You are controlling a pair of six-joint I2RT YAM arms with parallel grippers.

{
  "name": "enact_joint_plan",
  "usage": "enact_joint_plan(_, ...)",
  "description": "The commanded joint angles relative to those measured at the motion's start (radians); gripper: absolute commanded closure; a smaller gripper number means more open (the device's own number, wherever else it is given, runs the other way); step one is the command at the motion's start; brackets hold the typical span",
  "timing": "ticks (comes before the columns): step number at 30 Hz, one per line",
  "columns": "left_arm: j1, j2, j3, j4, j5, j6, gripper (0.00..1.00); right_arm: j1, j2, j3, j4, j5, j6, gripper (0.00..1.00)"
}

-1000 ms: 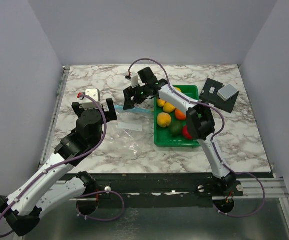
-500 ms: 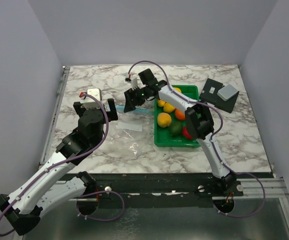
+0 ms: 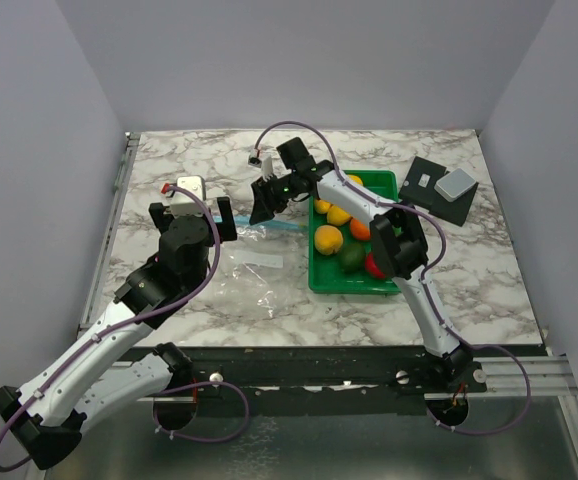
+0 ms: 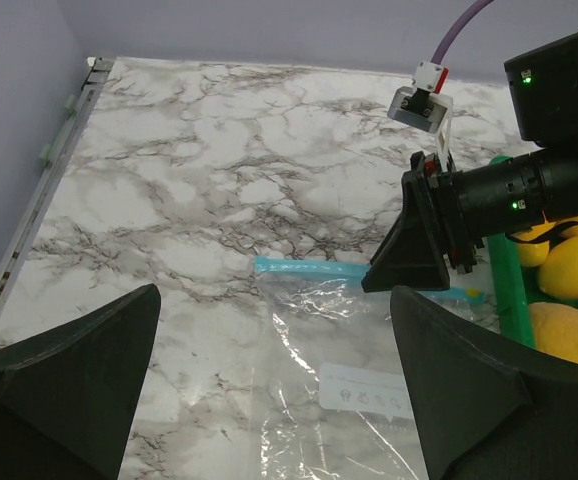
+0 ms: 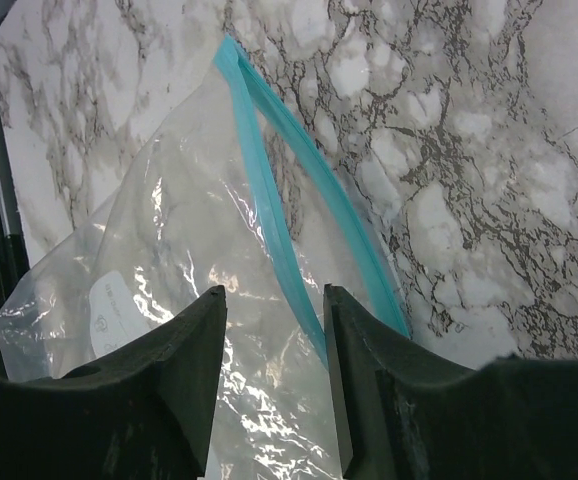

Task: Place the food in the zip-top bag and seal the zipper
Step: Pick up the zipper food storage bag at the center of the board.

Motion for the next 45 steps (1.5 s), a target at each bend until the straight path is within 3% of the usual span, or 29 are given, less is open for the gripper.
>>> enact_joint_plan(1,0.008,0.002,-0.010,0.003,0.022,0.009,0.02,-0.004,0.031,-0.008,-0.001,-0.051,-0.013,0.52)
enact_joint_plan(24,0.011,0.010,-0.010,0.003,0.035,0.009,0.01,-0.004,0.055,-0.062,0.002,-0.117,-0.037,0.61)
enact_joint_plan(29,0.012,0.001,-0.012,0.004,0.032,0.008,0.01,-0.004,0.052,-0.059,-0.008,-0.126,-0.042,0.80)
enact_joint_plan(32,0.011,0.001,-0.010,0.003,0.033,0.010,0.01,-0.003,0.038,-0.060,-0.007,-0.143,-0.044,0.99)
enact_joint_plan(45,0.012,-0.023,-0.011,0.005,0.026,0.010,0.01,0.019,-0.150,-0.203,0.073,-0.132,-0.024,0.99)
